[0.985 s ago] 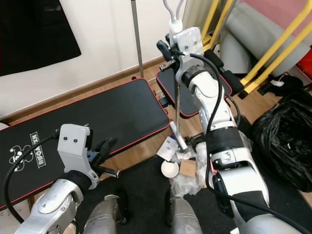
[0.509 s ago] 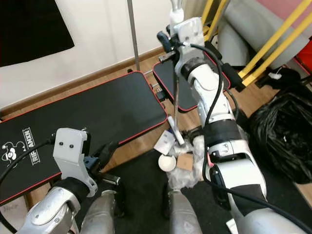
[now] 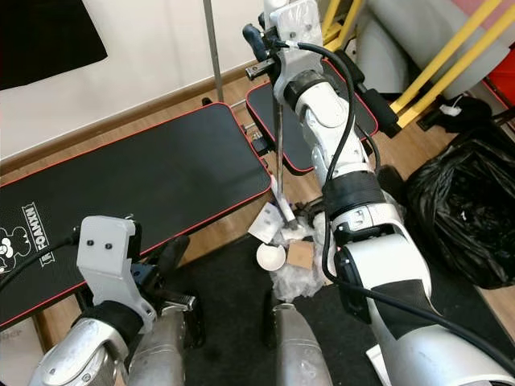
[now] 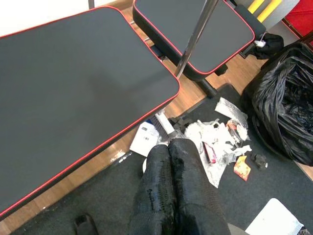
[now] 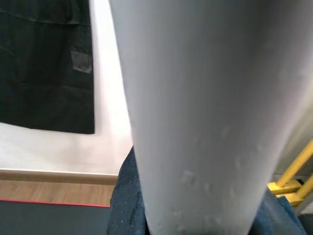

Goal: Sweep floor

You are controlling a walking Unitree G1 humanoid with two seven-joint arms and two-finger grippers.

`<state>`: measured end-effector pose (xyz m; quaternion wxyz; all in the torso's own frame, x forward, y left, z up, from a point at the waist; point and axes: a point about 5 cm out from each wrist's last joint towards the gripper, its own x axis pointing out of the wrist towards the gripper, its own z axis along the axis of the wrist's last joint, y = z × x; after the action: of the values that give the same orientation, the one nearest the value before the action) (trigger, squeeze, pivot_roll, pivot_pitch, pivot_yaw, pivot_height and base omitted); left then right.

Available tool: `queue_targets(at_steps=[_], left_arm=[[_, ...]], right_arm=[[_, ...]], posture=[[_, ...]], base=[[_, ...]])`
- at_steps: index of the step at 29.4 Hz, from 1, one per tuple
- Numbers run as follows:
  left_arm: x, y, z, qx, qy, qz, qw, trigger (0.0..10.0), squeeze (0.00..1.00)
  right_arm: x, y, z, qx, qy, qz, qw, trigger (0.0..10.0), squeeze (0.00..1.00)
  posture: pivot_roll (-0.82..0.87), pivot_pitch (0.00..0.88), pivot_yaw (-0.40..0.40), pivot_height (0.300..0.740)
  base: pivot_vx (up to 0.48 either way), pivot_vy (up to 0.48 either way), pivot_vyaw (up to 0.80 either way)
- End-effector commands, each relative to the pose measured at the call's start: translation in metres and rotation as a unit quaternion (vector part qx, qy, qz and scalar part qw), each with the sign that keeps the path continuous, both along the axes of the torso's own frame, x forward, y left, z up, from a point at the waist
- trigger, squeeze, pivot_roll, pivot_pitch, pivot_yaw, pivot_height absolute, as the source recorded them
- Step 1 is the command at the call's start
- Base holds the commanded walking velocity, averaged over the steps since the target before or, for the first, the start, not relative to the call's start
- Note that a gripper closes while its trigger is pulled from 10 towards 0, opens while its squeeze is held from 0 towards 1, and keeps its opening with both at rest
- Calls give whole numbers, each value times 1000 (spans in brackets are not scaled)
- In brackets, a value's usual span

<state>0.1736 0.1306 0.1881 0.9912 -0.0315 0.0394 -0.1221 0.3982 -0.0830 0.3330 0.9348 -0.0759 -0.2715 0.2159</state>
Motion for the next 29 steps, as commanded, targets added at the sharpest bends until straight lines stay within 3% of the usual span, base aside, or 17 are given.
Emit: queue_targets(at_steps=[1,3,4,18,29], left_arm=[[-5,-3,-3,-6,16,-3,1000,10000,0],[-5,-3,-2,-6,16,-2,1000,10000,0],[-5,-3,-2,-7,17,-2,1000,10000,0],[-3,-4,-3,-9,19,-1,1000,10000,0],[6,-5,-5,-8,15,-2,1000,10000,0]], right_arm=[[-2,0,5,-2,-23,-9,1000,10000,0],[-1,0,4,-2,-23,-11,1000,10000,0],[-1,1,2,5,-20,-12,1000,10000,1000],[0,18,-12,16,-4,0,1000,10000,1000],[-7,1,-38,8,15,4,1000,10000,1000]], posture=[[-43,502,-215,740],[-43,502,-215,740],[-43,502,-215,740],[-51,495,-219,740],[-69,460,-219,740]], base=[[0,0,0],[0,0,0],[0,0,0],[0,0,0],[0,0,0]])
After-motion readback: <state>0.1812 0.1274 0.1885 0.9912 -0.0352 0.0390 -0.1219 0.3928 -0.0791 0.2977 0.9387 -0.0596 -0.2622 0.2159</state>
